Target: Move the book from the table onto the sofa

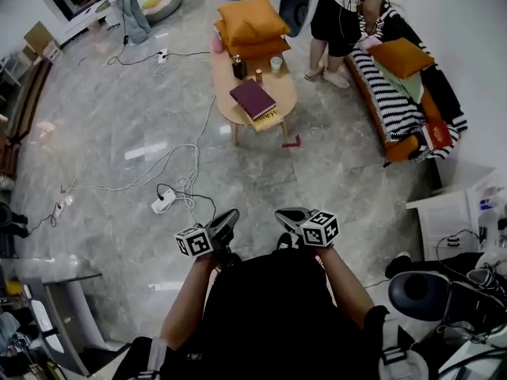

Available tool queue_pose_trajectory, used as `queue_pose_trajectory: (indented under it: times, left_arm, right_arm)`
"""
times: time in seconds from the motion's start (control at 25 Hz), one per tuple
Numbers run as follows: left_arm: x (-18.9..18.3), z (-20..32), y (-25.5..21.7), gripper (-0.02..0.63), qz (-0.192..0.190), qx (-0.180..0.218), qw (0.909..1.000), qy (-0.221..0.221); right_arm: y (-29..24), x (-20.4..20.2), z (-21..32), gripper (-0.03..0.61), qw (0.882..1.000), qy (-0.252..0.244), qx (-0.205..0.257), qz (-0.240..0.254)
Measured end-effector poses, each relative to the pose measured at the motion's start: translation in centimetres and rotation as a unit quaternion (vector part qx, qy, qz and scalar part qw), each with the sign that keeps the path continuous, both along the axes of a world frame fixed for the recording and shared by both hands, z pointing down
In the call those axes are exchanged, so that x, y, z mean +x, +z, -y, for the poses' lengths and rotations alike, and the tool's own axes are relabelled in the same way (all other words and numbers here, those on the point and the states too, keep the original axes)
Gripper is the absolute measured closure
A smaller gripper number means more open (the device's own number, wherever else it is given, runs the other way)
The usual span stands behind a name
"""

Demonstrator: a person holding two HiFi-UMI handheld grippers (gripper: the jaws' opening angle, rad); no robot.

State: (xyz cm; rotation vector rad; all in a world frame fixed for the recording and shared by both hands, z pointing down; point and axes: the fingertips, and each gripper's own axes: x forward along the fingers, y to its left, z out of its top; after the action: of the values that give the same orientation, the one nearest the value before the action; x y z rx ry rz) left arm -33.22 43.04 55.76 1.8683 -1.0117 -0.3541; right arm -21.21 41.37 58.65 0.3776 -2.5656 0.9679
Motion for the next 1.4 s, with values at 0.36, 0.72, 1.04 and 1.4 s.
queue_pose_trajectory:
  times: [0.36, 0.72, 1.04, 1.4]
  left_arm:
    - [4.9, 3.4, -0.2, 0.601, 0.009, -0.008, 0.9995, -0.030]
    - [7.4, 4.1, 0.4, 0.601, 0.016, -0.019, 0.9990, -0.038]
    - [7.5, 4.7, 0.5, 0.601, 0.005, -0.014, 0.9994, -0.030]
    - [6.8, 8.0, 2.1, 0.603, -0.029, -0.018, 0.9994, 0.011]
  right_arm:
    - [0.5, 5.2, 4.3, 0.571, 0.999, -0.035, -0.010, -0.004]
    - [1.5, 8.0, 5.8, 0.571, 0.999, -0.033, -0.019, 0.001]
    - [1.6, 8.4, 5.7, 0.571, 1.000, -0.014, -0.014, -0.001]
    - [2.2, 8.0, 5.5, 0.571, 0.999, 0.028, -0.025, -0.027]
